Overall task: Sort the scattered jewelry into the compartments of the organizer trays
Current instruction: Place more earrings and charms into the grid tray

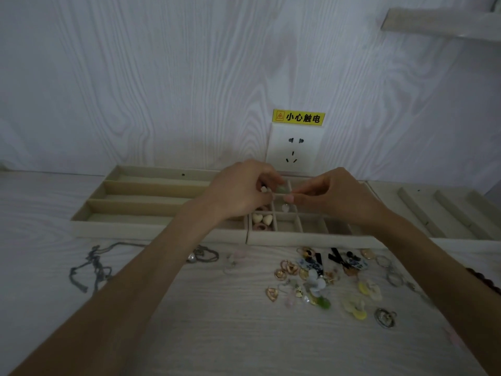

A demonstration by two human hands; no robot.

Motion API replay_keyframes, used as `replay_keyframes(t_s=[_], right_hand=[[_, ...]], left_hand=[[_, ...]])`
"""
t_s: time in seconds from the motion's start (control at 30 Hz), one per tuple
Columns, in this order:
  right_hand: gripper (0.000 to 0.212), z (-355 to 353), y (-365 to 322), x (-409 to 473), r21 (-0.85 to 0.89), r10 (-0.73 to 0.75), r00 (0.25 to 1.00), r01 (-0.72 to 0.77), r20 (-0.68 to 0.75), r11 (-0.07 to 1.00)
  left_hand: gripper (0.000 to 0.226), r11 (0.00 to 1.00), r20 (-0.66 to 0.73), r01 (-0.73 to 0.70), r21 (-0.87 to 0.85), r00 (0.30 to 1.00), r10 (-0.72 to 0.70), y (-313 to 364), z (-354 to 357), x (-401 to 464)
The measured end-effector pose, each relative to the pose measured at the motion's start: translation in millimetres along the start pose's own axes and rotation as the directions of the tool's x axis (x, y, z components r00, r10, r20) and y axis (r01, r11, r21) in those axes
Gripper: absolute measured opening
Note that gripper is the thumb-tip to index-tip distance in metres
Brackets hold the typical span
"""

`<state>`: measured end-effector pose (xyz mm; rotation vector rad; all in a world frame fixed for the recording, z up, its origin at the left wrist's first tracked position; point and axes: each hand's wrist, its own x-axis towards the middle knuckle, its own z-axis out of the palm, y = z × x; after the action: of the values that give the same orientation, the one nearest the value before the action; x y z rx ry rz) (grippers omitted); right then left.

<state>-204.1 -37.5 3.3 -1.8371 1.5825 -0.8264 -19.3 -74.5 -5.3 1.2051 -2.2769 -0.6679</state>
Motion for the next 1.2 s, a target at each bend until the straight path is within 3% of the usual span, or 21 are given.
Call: replay_keyframes(t_s=[0.2, 0.47, 0.73, 0.97, 1.2], right_hand=[[0.010, 3, 8, 9, -0.098, 0.017, 1.000, -0.015, 0.017, 0.995], [0.014, 11, 13, 16, -0.351, -0.068, 0.993, 0.029, -0.100, 0.936], [0.010, 12, 17, 13, -0.363, -0.122, 0.977, 0.051, -0.175, 0.930], [0.009, 17, 15, 17, -0.418, -0.131, 0.978, 0.054, -0.160, 0.907], [0.016, 9, 14, 17, -0.296, -0.100, 0.983, 0.051, -0.153, 0.954]], left_hand=[[0.021, 0.995, 0.008, 0.035, 0.092, 0.999, -0.036, 0, -8, -2], [0.035, 0.932, 0.224, -0.004, 0.361, 0.971, -0.083, 13, -2, -6], [0.036, 0.912, 0.232, -0.055, 0.405, 0.972, -0.044, 16, 2, -8], [0.038, 0.944, 0.118, 0.003, 0.329, 0.992, -0.044, 17, 3, -6], [0.041, 0.947, 0.154, -0.021, 0.320, 0.988, -0.030, 12, 7, -5]])
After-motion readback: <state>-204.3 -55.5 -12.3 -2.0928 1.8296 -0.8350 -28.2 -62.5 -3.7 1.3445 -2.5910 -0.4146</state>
